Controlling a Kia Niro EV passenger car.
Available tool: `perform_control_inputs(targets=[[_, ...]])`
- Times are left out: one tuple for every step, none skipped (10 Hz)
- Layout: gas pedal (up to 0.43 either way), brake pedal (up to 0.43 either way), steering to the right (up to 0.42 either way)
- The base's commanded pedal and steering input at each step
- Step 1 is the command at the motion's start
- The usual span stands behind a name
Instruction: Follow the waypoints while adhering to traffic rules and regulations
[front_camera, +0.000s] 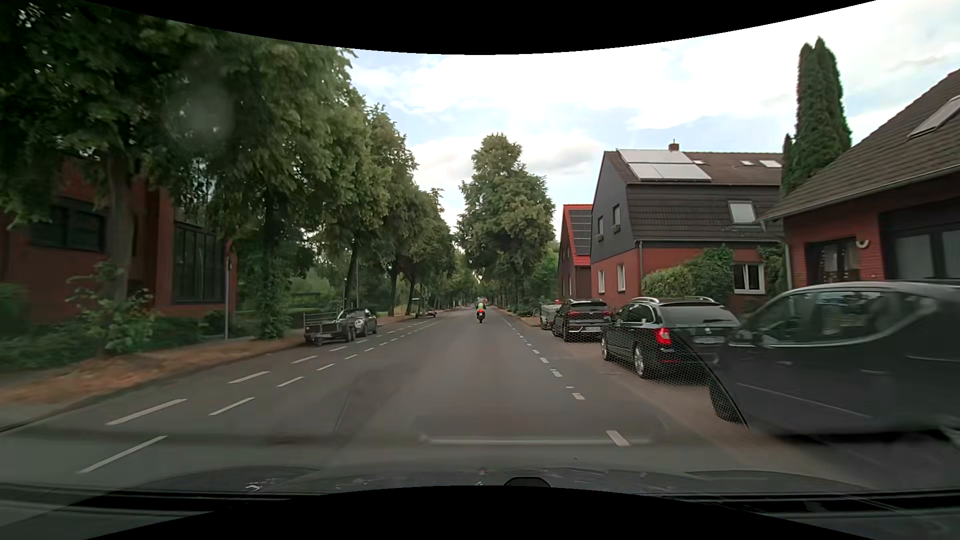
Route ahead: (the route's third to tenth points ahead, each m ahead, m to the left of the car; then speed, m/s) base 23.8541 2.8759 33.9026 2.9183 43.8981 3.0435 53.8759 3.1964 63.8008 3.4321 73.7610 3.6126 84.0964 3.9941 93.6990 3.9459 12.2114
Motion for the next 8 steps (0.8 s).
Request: perform_control_inputs(targets=[[0.138,0.0,0.001],[0.138,0.0,0.001],[0.138,0.0,0.001],[0.138,0.0,0.0],[0.138,0.0,0.0],[0.138,0.0,0.0],[0.138,0.0,0.0],[0.138,0.0,0.0]])
